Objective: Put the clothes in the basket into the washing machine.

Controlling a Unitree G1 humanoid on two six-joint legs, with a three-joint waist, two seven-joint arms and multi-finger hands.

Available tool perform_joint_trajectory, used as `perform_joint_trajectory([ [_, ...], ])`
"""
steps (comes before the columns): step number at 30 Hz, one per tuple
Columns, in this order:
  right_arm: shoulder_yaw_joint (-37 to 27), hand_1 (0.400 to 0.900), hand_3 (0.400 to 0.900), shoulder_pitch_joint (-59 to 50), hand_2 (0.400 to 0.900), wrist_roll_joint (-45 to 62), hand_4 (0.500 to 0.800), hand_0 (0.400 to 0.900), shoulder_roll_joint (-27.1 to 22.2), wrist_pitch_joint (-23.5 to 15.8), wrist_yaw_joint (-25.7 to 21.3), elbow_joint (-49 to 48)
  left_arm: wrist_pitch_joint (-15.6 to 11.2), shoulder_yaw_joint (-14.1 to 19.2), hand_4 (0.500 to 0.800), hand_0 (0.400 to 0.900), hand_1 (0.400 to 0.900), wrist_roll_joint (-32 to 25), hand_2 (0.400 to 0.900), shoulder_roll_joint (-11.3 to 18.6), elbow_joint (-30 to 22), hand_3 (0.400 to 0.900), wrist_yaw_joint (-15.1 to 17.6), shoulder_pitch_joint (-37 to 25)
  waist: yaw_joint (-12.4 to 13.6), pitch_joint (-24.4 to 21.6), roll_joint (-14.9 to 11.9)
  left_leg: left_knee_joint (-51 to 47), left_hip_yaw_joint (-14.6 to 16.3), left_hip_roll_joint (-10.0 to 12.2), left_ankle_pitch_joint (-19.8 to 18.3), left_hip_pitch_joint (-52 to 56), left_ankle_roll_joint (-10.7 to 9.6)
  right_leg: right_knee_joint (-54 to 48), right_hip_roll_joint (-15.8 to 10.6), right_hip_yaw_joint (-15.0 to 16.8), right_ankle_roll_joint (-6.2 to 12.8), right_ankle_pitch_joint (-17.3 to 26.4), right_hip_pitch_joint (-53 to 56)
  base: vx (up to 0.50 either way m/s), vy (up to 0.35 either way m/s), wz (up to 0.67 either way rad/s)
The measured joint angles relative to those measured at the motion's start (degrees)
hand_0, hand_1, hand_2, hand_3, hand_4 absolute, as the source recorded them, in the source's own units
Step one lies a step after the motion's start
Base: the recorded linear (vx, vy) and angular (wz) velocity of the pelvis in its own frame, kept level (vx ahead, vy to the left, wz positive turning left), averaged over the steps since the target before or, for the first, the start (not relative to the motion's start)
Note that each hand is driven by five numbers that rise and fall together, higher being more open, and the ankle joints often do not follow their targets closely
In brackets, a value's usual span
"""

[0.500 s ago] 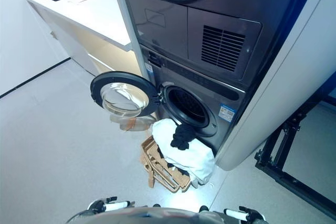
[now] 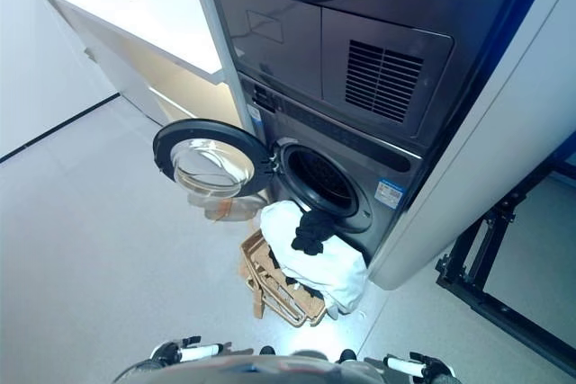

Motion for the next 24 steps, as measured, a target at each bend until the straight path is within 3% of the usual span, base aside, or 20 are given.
perform_joint_trajectory([
  [8, 0.0, 0.9, 0.9, -1.1, 0.9, 0.1, 0.8, 0.9, 0.0, -0.4, 0.0, 0.1, 0.0, 0.1, 0.8, 0.9, 0.9, -0.3, 0.9, 0.1, 0.0, 0.9, 0.1, -0.5, 0.0, 1.5, 0.0, 1.8, -0.6, 0.9, 0.1, -0.7, -1.0, -1.2, 0.9, -0.1, -0.44, 0.2, 0.7, 0.02, -0.127, 0.02],
  [10, -0.1, 0.9, 0.9, -2.0, 0.9, 0.1, 0.8, 0.9, 0.0, -0.4, 0.0, 0.2, -0.1, 0.3, 0.8, 0.9, 0.9, -0.6, 0.9, 0.2, 0.0, 0.9, 0.2, -1.7, 0.2, 2.7, -0.9, 4.9, -1.3, 1.0, 0.5, -2.4, -2.3, -1.6, 1.0, 0.0, -1.14, 0.1, 0.9, -0.01, -0.191, 0.02],
  [12, -0.3, 0.9, 0.9, -3.1, 0.9, 0.1, 0.8, 0.9, 0.0, -0.4, 0.0, 0.2, -0.2, 0.3, 0.8, 0.9, 0.9, -0.7, 0.9, 0.5, 0.1, 0.9, 0.3, -3.1, 0.8, 4.3, -3.0, 9.1, -3.1, 0.2, 2.6, -4.6, -6.1, -1.1, 0.2, 0.6, -2.15, 0.2, 0.8, 0.02, -0.152, 0.11],
  [14, -1.3, 0.9, 0.9, -3.4, 0.9, 0.1, 0.8, 0.9, -0.3, -0.7, -0.1, 0.1, -0.3, 0.3, 0.8, 0.9, 0.9, -1.7, 0.9, 0.3, 0.1, 0.9, 0.3, -4.1, 0.8, 4.7, -3.9, 12.7, -5.3, 0.0, 4.3, -7.4, -7.6, -1.3, -0.3, 1.1, -2.95, 0.3, 0.7, 0.1, -0.059, -0.01],
  [15, -1.3, 0.9, 0.9, -3.4, 0.9, 0.1, 0.8, 0.9, -0.6, -0.9, -0.2, 0.1, -0.5, 0.3, 0.8, 0.9, 0.9, -1.8, 0.9, 0.1, 0.0, 0.9, 0.2, -4.3, 0.8, 5.0, -4.4, 12.9, -5.1, 0.1, 4.4, -8.2, -7.8, -2.1, -0.4, 1.2, -3.93, 0.8, 1.1, 0.14, -0.016, -0.24],
  [18, -1.3, 0.9, 0.9, -3.0, 0.9, 0.1, 0.8, 0.9, -1.6, -0.9, -0.6, 0.4, -0.5, 0.2, 0.8, 0.9, 0.9, -1.8, 0.9, -0.6, 0.2, 0.9, 0.2, -3.5, 1.2, 4.7, -3.5, 8.5, -3.4, 2.0, 4.2, -8.6, -7.3, -2.0, -0.1, 1.4, -4.57, 0.8, 1.0, 0.16, -0.006, -0.3],
  [21, -1.3, 0.9, 0.9, -2.5, 0.9, 0.1, 0.8, 0.9, -1.8, -0.9, -1.0, 0.5, -1.0, 0.3, 0.8, 0.9, 0.9, -2.0, 0.9, -0.7, 0.1, 0.9, 0.4, -3.3, 2.0, 4.8, -3.2, 4.0, -2.5, 3.3, 4.4, -9.6, -7.1, -2.1, 0.3, 3.4, -4.58, 0.8, 1.2, 0.16, -0.014, -0.27],
  [24, -1.3, 0.9, 0.9, -2.4, 0.9, 0.1, 0.8, 0.9, -1.9, -0.9, -1.2, 0.5, -0.9, 0.2, 0.8, 0.9, 0.9, -2.3, 0.9, -0.9, 0.1, 0.9, 0.5, -3.1, 2.0, 4.9, -2.2, 0.5, -0.3, 3.8, 5.2, -9.0, -6.0, -2.8, 0.8, 5.1, -3.27, 0.3, 2.8, 0.15, 0.037, -0.33],
])
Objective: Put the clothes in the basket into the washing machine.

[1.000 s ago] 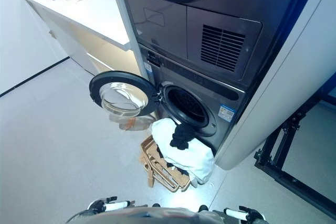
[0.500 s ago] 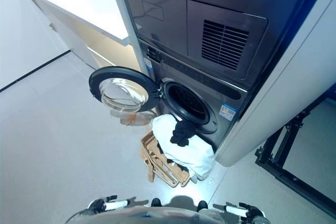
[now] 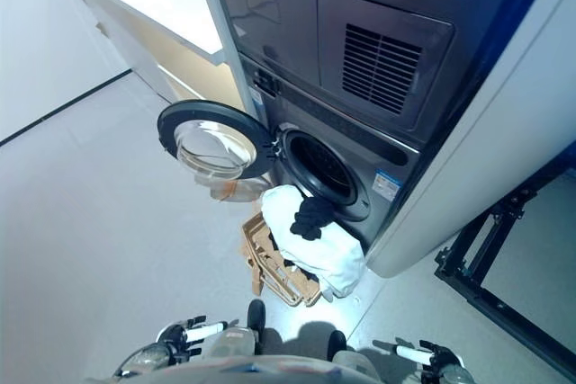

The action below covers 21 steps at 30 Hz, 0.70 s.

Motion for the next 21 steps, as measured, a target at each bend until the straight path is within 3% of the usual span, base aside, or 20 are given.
perform_joint_trajectory([
  [1, 0.0, 0.9, 0.9, 0.5, 0.9, 0.0, 0.8, 0.9, -0.5, 0.0, 0.0, 0.1, 0.0, 0.0, 0.8, 0.9, 0.9, 0.0, 0.9, -0.5, 0.0, 0.9, 0.1, 0.5, 0.1, -0.5, 1.7, -0.4, 0.4, 1.3, -0.1, 1.4, 0.3, -0.5, 1.2, 0.8, 1.09, -0.4, 0.7, 0.15, 0.088, -0.33],
  [2, 0.1, 0.9, 0.9, 0.4, 0.9, 0.0, 0.8, 0.9, -1.1, 0.0, 0.0, 0.2, -0.1, 0.0, 0.8, 0.9, 0.9, 0.0, 0.9, -1.1, -0.1, 0.9, 0.2, 1.5, 0.5, -0.9, 3.8, -0.7, 0.3, 2.3, 2.9, 2.8, 2.8, -0.7, 2.6, 2.0, 1.83, -0.7, 1.6, 0.14, 0.122, -0.25],
  [4, 0.4, 0.9, 0.9, 0.0, 0.9, 0.0, 0.8, 0.9, 0.9, -0.5, 0.4, 0.3, 0.0, 0.1, 0.8, 0.9, 0.9, 0.0, 0.9, 0.1, 0.0, 0.9, 0.6, 2.2, 0.3, -1.2, 1.9, -0.6, 2.1, 0.4, 0.7, 4.0, 3.8, 0.1, 0.6, 2.3, 3.55, -1.4, 1.6, 0.14, 0.153, -0.24],
  [8, 0.3, 0.9, 0.9, 0.3, 0.9, 0.0, 0.8, 0.9, 2.9, -0.3, 0.7, 0.5, -0.1, 0.4, 0.8, 0.9, 0.9, 0.0, 0.9, 2.0, -1.0, 0.9, 0.7, 1.3, -0.2, -1.6, -1.2, -0.7, 3.4, -2.0, -0.2, 5.9, 5.1, -0.5, -2.4, 2.4, 4.89, -2.2, 3.2, 0.14, 0.21, -0.22],
  [16, 0.3, 0.9, 0.9, -0.3, 0.9, -0.1, 0.8, 0.9, 2.9, 0.2, 1.2, 0.5, 0.0, 0.6, 0.8, 0.9, 0.9, 0.0, 0.9, 2.2, -2.1, 0.9, 0.5, 2.4, 1.3, -5.2, -2.7, -0.6, 6.5, -2.1, -2.8, 8.0, 4.6, -0.5, -2.8, 5.4, 5.6, -2.6, 3.4, 0.1, 0.226, -0.2],
  [21, 0.3, 0.9, 0.9, -0.5, 0.9, -0.1, 0.8, 0.9, 2.9, 0.6, 1.3, 0.7, 0.0, 0.5, 0.8, 0.9, 0.9, 0.5, 0.9, 2.6, -2.1, 0.9, 0.5, 1.5, 1.4, -5.2, -4.0, -1.4, 6.7, -2.5, -3.0, 7.7, 6.0, 8.2, -2.7, 5.3, 7.86, -4.4, -1.3, 0.0, 0.212, 0.1],
])
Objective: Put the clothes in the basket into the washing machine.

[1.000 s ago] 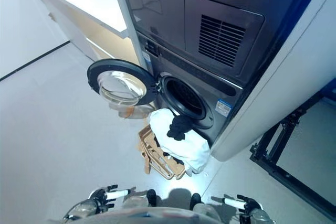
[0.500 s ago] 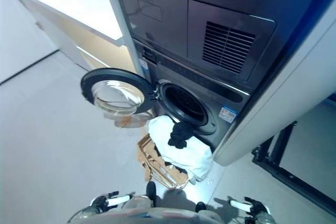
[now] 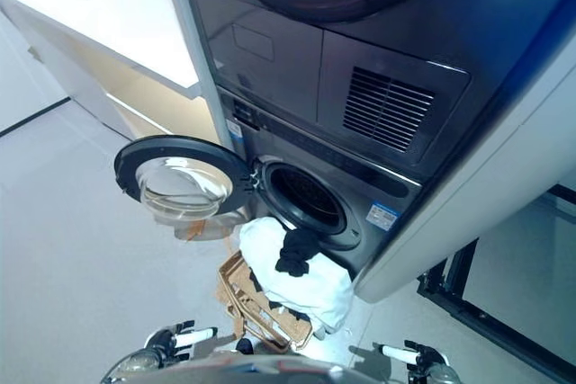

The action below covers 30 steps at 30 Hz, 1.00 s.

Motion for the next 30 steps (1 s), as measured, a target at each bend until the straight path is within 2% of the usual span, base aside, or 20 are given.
perform_joint_trajectory([
  [2, 0.0, 0.9, 0.9, 0.0, 0.9, 0.0, 0.8, 0.9, 0.0, 0.1, 0.2, 0.2, 0.1, 0.0, 0.8, 0.9, 0.9, 0.3, 0.9, 0.3, 0.3, 0.9, 0.0, -0.8, -0.4, 0.4, -0.1, -0.1, -0.7, -0.7, -0.4, 0.0, 0.3, 7.1, 0.4, 0.0, 0.77, -0.2, -3.6, -0.02, 0.216, 0.06],
  [4, 0.0, 0.9, 0.9, -0.6, 0.9, 0.0, 0.8, 0.9, 0.0, 0.1, 0.2, 0.4, 0.1, -0.5, 0.8, 0.9, 0.9, 0.3, 0.9, 0.8, 0.3, 0.9, 0.0, -1.8, -0.8, 1.5, 0.1, -0.1, -1.3, -0.8, -0.5, 0.1, 1.4, 14.6, 0.3, 0.0, 3.94, 0.7, -7.3, 0.0, 0.206, 0.1],
  [5, 0.0, 0.9, 0.9, -1.0, 0.9, 0.0, 0.8, 0.9, 0.0, 0.1, 0.2, 0.4, 0.1, -0.4, 0.8, 0.9, 0.9, 0.3, 0.9, 1.0, 0.2, 0.9, 0.0, -2.3, -1.6, 2.3, 0.5, -0.1, -1.7, -1.3, -0.2, 0.1, 1.8, 17.3, 0.3, -0.2, 5.24, 2.5, -8.7, 0.06, 0.188, 0.16],
  [6, -0.1, 0.9, 0.9, -1.4, 0.9, 0.0, 0.8, 0.9, 0.0, 0.1, 0.2, 0.4, 0.1, -0.6, 0.8, 0.9, 0.9, 0.3, 0.9, 1.2, 0.0, 0.9, 0.0, -2.7, -2.0, 3.0, 1.2, -0.1, -2.3, -0.6, 0.1, 0.0, 2.7, 19.4, 0.4, -0.3, 6.0, 3.7, -9.8, 0.11, 0.129, 0.19],
  [8, -0.1, 0.9, 0.9, -0.5, 0.9, 0.0, 0.8, 0.9, 0.5, 0.6, 0.4, 0.5, 0.1, -0.6, 0.8, 0.9, 0.9, 0.3, 0.9, 2.4, -0.2, 0.9, 0.0, -2.8, -2.3, 3.5, 1.6, -0.1, -3.0, -0.7, 0.3, 0.4, 3.3, 20.8, -0.2, -1.0, 4.55, 5.0, -10.8, 0.18, 0.049, 0.21],
  [11, -0.1, 0.9, 0.9, 0.4, 0.9, 0.0, 0.8, 0.9, 0.7, 0.7, 0.4, 0.4, 0.3, -0.7, 0.8, 0.9, 0.9, 0.3, 0.9, 4.0, 0.0, 0.9, 0.1, -2.5, -2.8, 3.5, 1.7, -0.1, -3.9, -0.9, 0.4, 0.0, 3.8, 13.0, -1.4, -3.3, 5.02, 4.3, -9.4, 0.19, -0.088, 0.23],
  [12, -0.1, 0.9, 0.9, 0.1, 0.9, 0.0, 0.8, 0.9, 0.6, 0.7, 0.3, 0.3, 0.4, -0.7, 0.8, 0.9, 0.9, 0.3, 0.9, 4.3, 0.1, 0.9, 0.1, -2.5, -3.2, 3.8, 2.0, -0.1, -4.1, -1.1, 0.5, -0.1, 3.9, 9.9, -2.4, -3.0, 5.13, 4.2, -9.6, 0.21, -0.127, 0.28],
  [14, -0.2, 0.9, 0.9, -0.2, 0.9, 0.0, 0.8, 0.9, 0.0, 0.7, 0.2, -0.6, 0.8, -0.6, 0.8, 0.9, 0.9, 0.3, 0.9, 3.8, 0.7, 0.9, 0.2, -2.5, -4.7, 4.1, 2.9, -0.1, -5.1, -1.9, 0.4, -0.6, 3.8, -0.4, -6.2, -2.4, 5.52, 4.5, -8.7, 0.24, -0.131, 0.27],
  [16, -0.2, 0.9, 0.9, 0.3, 0.9, 0.0, 0.8, 0.9, 0.1, 0.7, 0.2, -0.9, 0.8, -0.5, 0.8, 0.9, 0.9, 0.2, 0.9, 3.6, 0.7, 0.9, 0.2, -2.7, -5.3, 4.1, 2.4, -0.1, -6.2, -2.7, 0.4, -0.7, 3.6, -5.7, -9.2, -3.4, 6.42, 5.3, -8.5, 0.24, -0.122, 0.39],
  [18, -0.2, 0.9, 0.9, 1.7, 0.9, 0.0, 0.8, 0.9, 0.6, 0.9, 0.2, -0.9, 0.8, -0.6, 0.8, 0.9, 0.9, 0.2, 0.9, 3.7, 0.9, 0.9, 0.1, -2.5, -6.1, 3.3, 1.0, -0.1, -7.5, -3.9, 0.3, -0.5, 2.2, -6.4, -10.4, -2.7, 6.49, 4.9, -7.0, 0.21, -0.08, 0.08],
  [19, -0.2, 0.9, 0.9, 2.5, 0.9, 0.0, 0.8, 0.9, 0.8, 1.2, 0.3, -0.8, 0.8, -0.5, 0.8, 0.9, 0.9, 0.2, 0.9, 3.8, 0.8, 0.9, 0.2, -2.6, -6.2, 3.1, -0.3, -0.2, -7.7, -4.3, 0.4, 0.2, 0.6, -6.8, -10.3, -1.8, 5.56, 7.2, -6.2, 0.25, -0.131, 0.15],
  [20, -0.6, 0.9, 0.9, 2.9, 0.9, 0.0, 0.8, 0.9, 0.0, 1.2, 0.1, -0.5, 0.8, -0.5, 0.8, 0.9, 0.9, 0.2, 0.9, 2.6, 0.7, 0.9, 0.2, -1.8, -6.2, 3.1, 0.8, -0.1, -7.6, -2.7, 0.3, 1.2, -1.0, -5.7, -8.8, -1.7, 4.38, 9.6, -5.4, 0.2, -0.132, 0.34],
  [23, -0.8, 0.9, 0.9, 4.1, 0.9, 0.0, 0.8, 0.9, -3.3, 1.0, 0.1, -0.9, 1.1, -0.7, 0.8, 0.9, 0.9, 0.3, 0.9, -0.7, 0.3, 0.9, -0.1, 0.7, -6.7, 1.2, 5.0, -0.1, -7.7, 1.0, -0.4, 2.6, -3.2, -5.4, -4.8, -3.0, 2.3, 8.2, -3.9, 0.12, -0.122, 0.17],
  [26, -0.8, 0.9, 0.9, 2.7, 0.9, 0.0, 0.8, 0.9, -5.5, 0.6, -0.1, -1.2, 1.0, -1.5, 0.8, 0.9, 0.9, 0.3, 0.9, -1.8, -0.6, 0.9, 0.0, 0.4, -8.0, 0.6, 6.2, 0.1, -7.9, 3.6, -0.4, 3.2, -5.3, -5.2, -2.3, -3.9, 0.71, 7.7, -3.4, 0.07, -0.111, -0.03],
  [30, -1.3, 0.9, 0.9, 2.5, 0.9, 0.0, 0.8, 0.9, -5.9, 0.0, -0.1, -1.3, 1.1, -2.2, 0.8, 0.9, 0.9, 0.3, 0.9, -1.1, -2.7, 0.9, 0.1, -1.3, -9.2, 0.4, 5.8, -0.1, -8.1, 4.8, -0.8, 3.2, -5.9, -4.2, -0.9, -4.3, 0.08, 6.7, -3.7, 0.06, -0.049, 0.01],
])
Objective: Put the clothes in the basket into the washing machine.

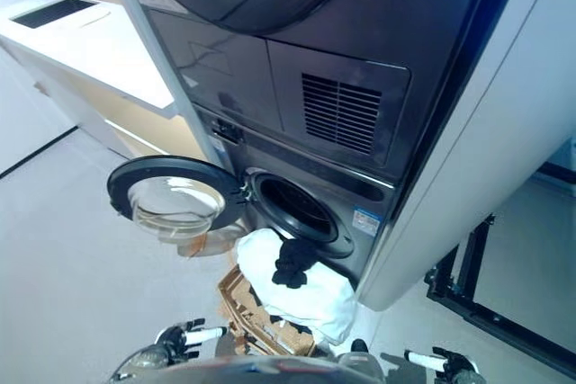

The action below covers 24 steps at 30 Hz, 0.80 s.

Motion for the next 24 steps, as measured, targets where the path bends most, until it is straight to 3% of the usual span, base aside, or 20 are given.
perform_joint_trajectory([
  [5, 0.0, 0.9, 0.9, 0.0, 0.9, 0.0, 0.8, 0.9, -0.3, 0.1, 0.0, 0.0, 0.2, -3.8, 0.8, 0.9, 0.9, 0.0, 0.9, 2.0, -1.1, 0.9, 0.8, -4.3, -1.7, -0.1, -0.2, 0.0, 0.3, -0.2, 0.0, -1.5, 0.1, 4.0, -0.1, 0.7, -0.18, -1.8, -3.9, -0.12, 0.021, -0.09],
  [8, 0.0, 0.9, 0.9, -2.0, 0.9, 0.1, 0.8, 0.9, -1.5, 0.0, 0.0, -0.4, 0.2, -7.6, 0.8, 0.9, 0.9, 0.0, 0.9, 3.7, -2.3, 0.9, 3.2, -13.5, -2.4, 2.6, -0.1, 1.1, 0.6, -1.4, 1.4, -6.8, 0.4, 9.6, -1.3, 1.4, 0.03, -2.2, -11.2, -0.26, -0.002, 0.05],
  [13, -0.8, 0.9, 0.9, -5.1, 0.9, 2.9, 0.8, 0.9, -1.7, -0.3, -0.7, -1.1, -0.2, -10.2, 0.8, 0.9, 0.9, -0.1, 0.9, 5.6, -3.8, 0.9, 6.7, -31.0, -2.4, 10.0, -1.0, 6.2, -1.0, -1.9, 1.7, -15.7, 0.3, 15.0, -2.1, 1.2, -0.09, -2.9, -19.5, -0.19, -0.06, 0.14],
  [18, -1.1, 0.9, 0.9, -7.8, 0.9, 6.9, 0.8, 0.9, -1.6, -1.9, -2.0, -1.6, -1.0, -14.1, 0.8, 0.9, 0.9, -0.1, 0.9, 6.9, -3.8, 0.9, 8.9, -41.5, -3.8, 15.2, -3.0, 15.0, -1.7, -2.1, -1.0, -24.6, -0.4, 23.1, -3.0, 1.5, -0.93, -5.5, -27.8, -0.12, -0.057, 0.08],
  [24, -1.1, 0.9, 0.9, -9.1, 0.9, 10.6, 0.8, 0.9, -1.3, -3.7, -3.0, -2.5, -1.0, -16.4, 0.8, 0.9, 0.9, 0.1, 0.9, 7.8, -3.5, 0.9, 9.2, -44.8, -5.1, 17.3, -5.2, 28.4, -2.2, -1.1, -7.0, -33.1, -0.4, 30.3, -2.8, 2.2, -1.67, -7.8, -33.7, -0.07, -0.017, -0.15],
])
